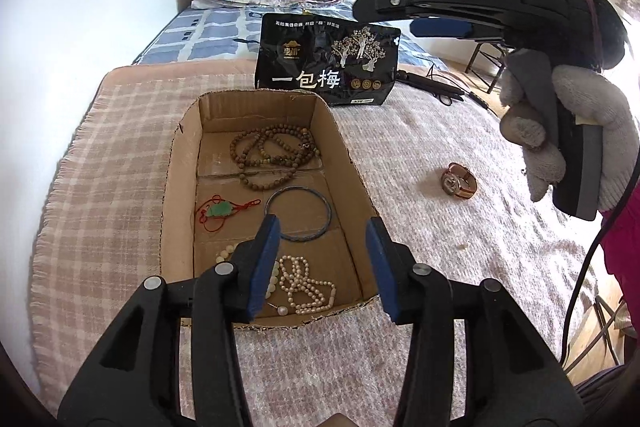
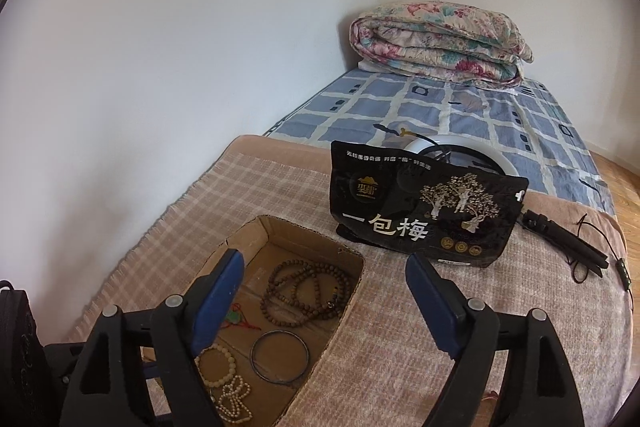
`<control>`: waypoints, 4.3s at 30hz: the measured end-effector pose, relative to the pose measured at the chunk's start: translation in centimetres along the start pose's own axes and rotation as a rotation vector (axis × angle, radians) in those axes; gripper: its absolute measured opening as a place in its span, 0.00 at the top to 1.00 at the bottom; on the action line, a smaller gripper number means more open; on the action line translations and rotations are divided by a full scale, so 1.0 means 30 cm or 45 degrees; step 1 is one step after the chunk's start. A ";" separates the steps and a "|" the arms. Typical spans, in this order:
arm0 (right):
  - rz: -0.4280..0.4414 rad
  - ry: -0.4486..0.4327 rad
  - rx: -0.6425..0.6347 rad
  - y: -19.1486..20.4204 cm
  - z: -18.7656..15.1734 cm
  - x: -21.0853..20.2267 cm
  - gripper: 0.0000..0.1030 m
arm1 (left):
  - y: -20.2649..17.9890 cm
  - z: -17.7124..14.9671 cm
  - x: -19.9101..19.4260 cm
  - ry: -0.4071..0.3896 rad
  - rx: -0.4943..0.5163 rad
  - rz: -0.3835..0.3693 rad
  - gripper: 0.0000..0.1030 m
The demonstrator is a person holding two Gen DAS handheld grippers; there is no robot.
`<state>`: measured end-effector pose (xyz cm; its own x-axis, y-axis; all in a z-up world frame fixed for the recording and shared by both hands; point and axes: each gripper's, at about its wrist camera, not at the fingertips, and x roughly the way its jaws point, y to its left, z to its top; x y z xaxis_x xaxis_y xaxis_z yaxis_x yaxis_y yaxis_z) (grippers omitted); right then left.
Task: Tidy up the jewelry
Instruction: 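Open the right tool to drop the wooden beads while the left tool releases the pearl strand, then close the left tool on the small white pearl bead while the right tool grips the red-strap watch, then carry the pearl bead and the watch over the box with both tools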
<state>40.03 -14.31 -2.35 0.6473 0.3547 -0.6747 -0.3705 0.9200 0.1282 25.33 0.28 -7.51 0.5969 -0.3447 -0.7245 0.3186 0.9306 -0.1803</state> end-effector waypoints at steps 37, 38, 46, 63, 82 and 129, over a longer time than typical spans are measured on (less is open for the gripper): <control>-0.343 0.057 0.246 -0.567 -0.415 -0.379 0.00 | -0.420 -0.089 0.066 0.016 0.214 -0.159 0.56; -0.346 0.065 0.252 -0.580 -0.427 -0.375 0.01 | -0.435 -0.094 0.079 0.023 0.227 -0.167 0.57; -0.255 0.174 0.301 -0.651 -0.496 -0.284 0.29 | -0.530 -0.120 0.224 0.118 0.278 -0.239 0.71; -0.142 0.289 0.285 -0.656 -0.542 -0.100 0.56 | -0.602 -0.169 0.451 0.209 0.397 -0.181 0.80; -0.065 0.335 0.396 -0.684 -0.565 0.019 0.68 | -0.599 -0.172 0.479 0.210 0.415 -0.182 0.89; -0.129 0.209 0.426 -0.633 -0.537 -0.210 0.90 | -0.520 -0.107 0.226 0.007 0.305 -0.163 0.94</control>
<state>32.26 -36.69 -12.26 0.5441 0.2529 -0.8000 -0.0550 0.9622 0.2668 22.05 -16.19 -11.74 0.5368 -0.4566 -0.7095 0.5570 0.8234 -0.1085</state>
